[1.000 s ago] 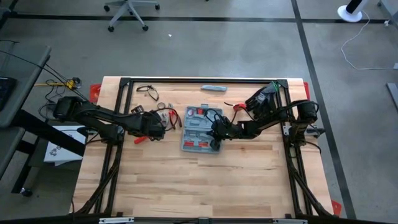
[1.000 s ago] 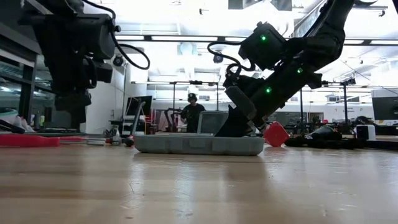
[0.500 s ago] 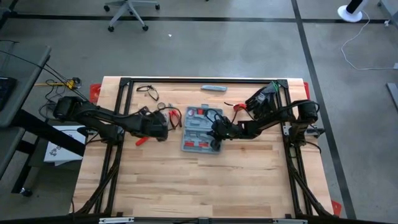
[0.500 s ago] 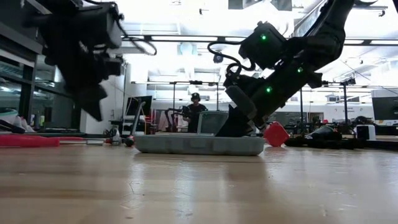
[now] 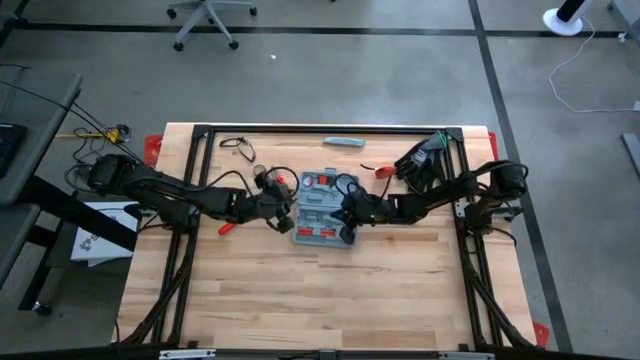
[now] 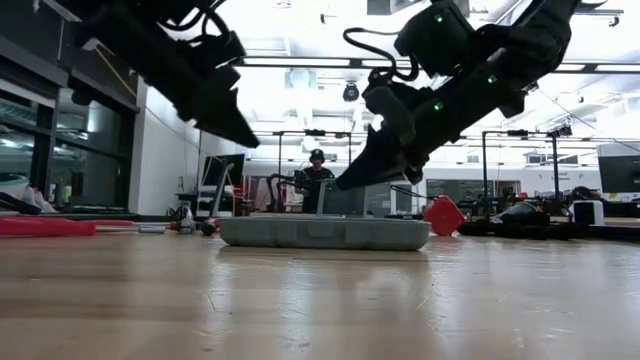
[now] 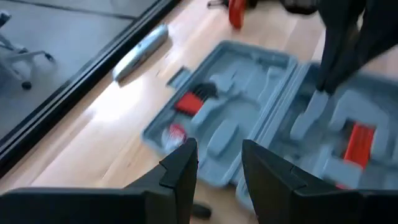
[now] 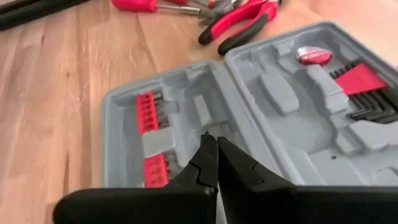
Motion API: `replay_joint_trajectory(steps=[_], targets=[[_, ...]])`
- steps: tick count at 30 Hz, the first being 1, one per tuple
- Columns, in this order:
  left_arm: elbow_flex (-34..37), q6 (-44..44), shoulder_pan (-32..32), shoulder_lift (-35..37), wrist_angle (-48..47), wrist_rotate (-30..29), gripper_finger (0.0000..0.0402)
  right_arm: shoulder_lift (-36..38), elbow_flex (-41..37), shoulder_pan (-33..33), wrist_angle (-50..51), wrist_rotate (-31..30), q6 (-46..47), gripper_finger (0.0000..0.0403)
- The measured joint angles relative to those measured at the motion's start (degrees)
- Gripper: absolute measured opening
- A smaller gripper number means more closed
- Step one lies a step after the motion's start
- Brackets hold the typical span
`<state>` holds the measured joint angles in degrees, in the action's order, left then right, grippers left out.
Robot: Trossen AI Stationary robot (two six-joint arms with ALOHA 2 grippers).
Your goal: Prefit tool cases
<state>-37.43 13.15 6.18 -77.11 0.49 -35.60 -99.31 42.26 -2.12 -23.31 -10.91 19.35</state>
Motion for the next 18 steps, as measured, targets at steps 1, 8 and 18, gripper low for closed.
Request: replay_joint_trajectory(steps=[1,8,18], targets=[[0.00,-0.28,0.00,-0.76,1.86,0.09,0.0119,0.00,0.00,-0.23,0.00,0.00,0.14,0.0000],[-0.02,-0.33,0.00,-11.43,10.86,6.06,0.0119,-0.11,0.04,-3.13,2.87,-1.18,3.58,0.0000],[-0.35,5.79,1.42,-26.92,23.52,19.63,0.0119,-2.49,0.09,-9.13,9.16,-5.90,11.35,0.0000]])
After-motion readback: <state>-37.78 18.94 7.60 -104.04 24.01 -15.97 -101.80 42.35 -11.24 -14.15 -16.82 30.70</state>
